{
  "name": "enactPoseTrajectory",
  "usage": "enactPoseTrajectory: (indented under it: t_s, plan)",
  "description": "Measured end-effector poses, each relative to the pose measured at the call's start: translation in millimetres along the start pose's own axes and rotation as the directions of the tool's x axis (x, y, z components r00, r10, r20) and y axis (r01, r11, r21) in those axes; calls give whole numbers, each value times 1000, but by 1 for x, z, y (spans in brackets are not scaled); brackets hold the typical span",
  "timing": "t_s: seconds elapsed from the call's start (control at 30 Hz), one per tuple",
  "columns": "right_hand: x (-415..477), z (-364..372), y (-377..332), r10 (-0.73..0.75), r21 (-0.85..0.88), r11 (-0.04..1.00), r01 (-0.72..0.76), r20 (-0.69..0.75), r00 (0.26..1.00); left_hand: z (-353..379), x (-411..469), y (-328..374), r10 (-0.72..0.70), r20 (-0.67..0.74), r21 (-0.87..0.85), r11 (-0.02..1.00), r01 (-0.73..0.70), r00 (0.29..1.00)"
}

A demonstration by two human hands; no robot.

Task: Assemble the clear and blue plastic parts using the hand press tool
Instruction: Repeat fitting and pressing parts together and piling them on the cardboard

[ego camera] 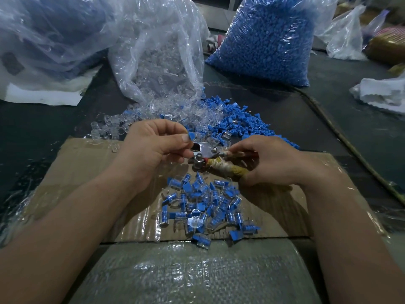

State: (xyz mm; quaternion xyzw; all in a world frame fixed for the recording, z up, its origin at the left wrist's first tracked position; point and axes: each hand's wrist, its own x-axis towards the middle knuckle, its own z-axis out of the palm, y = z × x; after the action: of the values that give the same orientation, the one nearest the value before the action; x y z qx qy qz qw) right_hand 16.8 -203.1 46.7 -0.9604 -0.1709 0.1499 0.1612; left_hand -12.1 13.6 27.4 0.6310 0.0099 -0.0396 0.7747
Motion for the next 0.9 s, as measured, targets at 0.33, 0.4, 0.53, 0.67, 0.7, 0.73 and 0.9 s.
enactPoseTrajectory:
  t_s: [0.33,0.4,0.53,0.67,0.7,0.73,0.9]
  plan:
    - [15,20,-18,54,-265,956,-126,-265,963,-1,1,-1,-6,3,0,1000,6,1000]
    - [16,22,-17,60,-242,962,-128,-269,961,0,1,-1,5,-10,-6,1000,-5,1000]
    - [13,21,-12,25,-127,989,-76,-364,931,0,2,-2,61,-48,-13,998,-61,997]
    - [9,23,-17,-11,54,998,41,-459,888,1,2,-4,116,-78,1,993,-116,990]
    - [9,24,-18,-21,89,994,69,-459,888,1,2,-5,129,-86,9,992,-129,988]
    - [9,25,-20,-35,107,990,94,-456,889,1,2,-5,142,-92,20,990,-141,986]
    - [10,30,-27,-84,89,987,133,-419,904,0,3,-6,221,-124,63,975,-215,967]
